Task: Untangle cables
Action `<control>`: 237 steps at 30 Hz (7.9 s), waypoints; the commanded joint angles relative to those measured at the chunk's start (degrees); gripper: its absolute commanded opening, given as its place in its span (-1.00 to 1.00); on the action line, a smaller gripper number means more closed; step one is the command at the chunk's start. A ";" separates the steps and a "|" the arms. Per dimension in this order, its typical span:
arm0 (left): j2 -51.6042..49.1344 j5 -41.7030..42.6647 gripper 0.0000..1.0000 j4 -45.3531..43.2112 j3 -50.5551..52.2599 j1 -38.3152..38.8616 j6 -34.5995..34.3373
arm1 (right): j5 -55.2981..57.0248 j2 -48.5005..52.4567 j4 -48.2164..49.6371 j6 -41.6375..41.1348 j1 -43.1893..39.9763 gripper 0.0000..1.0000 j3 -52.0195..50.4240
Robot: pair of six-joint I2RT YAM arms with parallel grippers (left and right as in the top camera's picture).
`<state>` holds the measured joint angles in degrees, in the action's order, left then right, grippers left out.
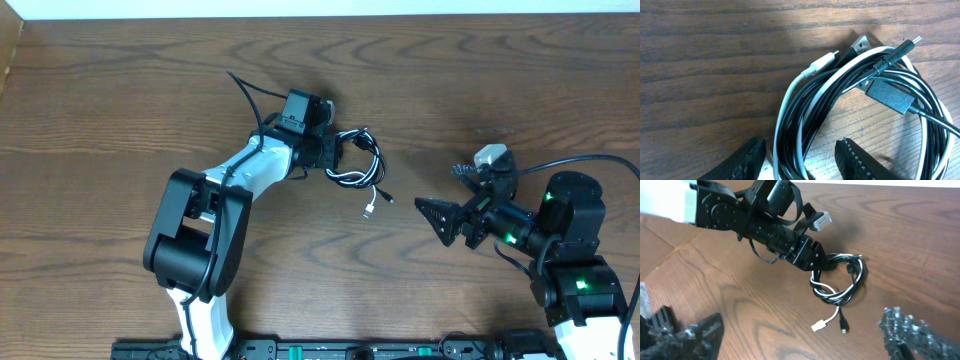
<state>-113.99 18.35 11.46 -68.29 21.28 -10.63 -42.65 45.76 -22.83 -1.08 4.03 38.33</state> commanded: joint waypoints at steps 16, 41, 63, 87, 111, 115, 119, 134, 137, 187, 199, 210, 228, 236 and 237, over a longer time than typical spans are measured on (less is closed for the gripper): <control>7.26 17.11 -0.85 1.70 -0.24 0.17 -10.91 | 7.26 2.71 2.56 -9.53 -0.33 0.41 1.22; 13.77 42.27 -0.85 1.73 -0.24 0.44 -6.80 | 6.25 13.92 11.37 -19.21 -0.22 -0.35 1.22; 13.75 42.03 -0.85 1.70 -0.24 0.44 -7.04 | 6.08 21.51 11.87 -24.65 3.67 -0.75 1.20; 13.70 41.00 -0.85 1.53 -0.24 0.44 -7.26 | 8.92 25.24 8.90 -18.49 4.07 -0.41 1.20; 13.70 38.12 -0.85 -0.35 -0.24 -0.17 -13.27 | 25.66 30.01 1.40 -24.39 7.17 -0.98 1.20; 13.70 37.97 -0.85 -4.55 -0.24 -1.44 -17.44 | 31.69 30.01 -3.41 -24.63 6.01 -0.98 1.20; 13.70 37.97 -0.85 -9.42 -0.24 -2.14 -21.55 | 32.06 30.01 -6.10 -24.61 4.83 -0.98 1.20; 13.70 45.05 -0.85 -34.42 -0.24 -3.48 -49.05 | 8.85 29.07 -3.58 -13.64 2.12 0.02 7.76; 13.70 48.35 -0.85 -35.19 -0.24 -3.48 -52.37 | 5.55 28.70 -3.93 -13.62 1.42 0.04 13.70; 13.70 46.14 -0.85 -42.12 -0.24 -2.95 -65.18 | 16.04 50.90 6.95 -23.76 9.42 -0.98 21.57; 13.57 41.00 -0.85 -21.77 -0.24 -10.40 -33.22 | 31.41 43.08 -5.55 -17.09 2.27 -0.98 21.57; 13.60 39.45 -0.51 -8.96 -0.24 -7.26 -20.04 | 37.35 35.95 -9.88 -8.90 5.40 -0.98 21.57; 13.57 49.44 0.32 -14.53 -0.24 -7.45 -14.69 | 57.75 38.40 -12.02 -6.99 21.03 -0.98 21.57; 12.63 50.01 0.32 -8.81 -0.24 -5.51 -9.20 | 55.82 40.00 -11.52 -6.12 21.92 -0.98 21.57; 12.44 50.01 0.32 -8.09 -0.24 -5.14 -8.61 | 55.63 40.00 -11.45 -6.12 21.88 -0.98 21.57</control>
<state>-101.06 66.67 1.54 -68.03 14.79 -24.03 13.41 85.89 -34.81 -8.01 25.65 59.51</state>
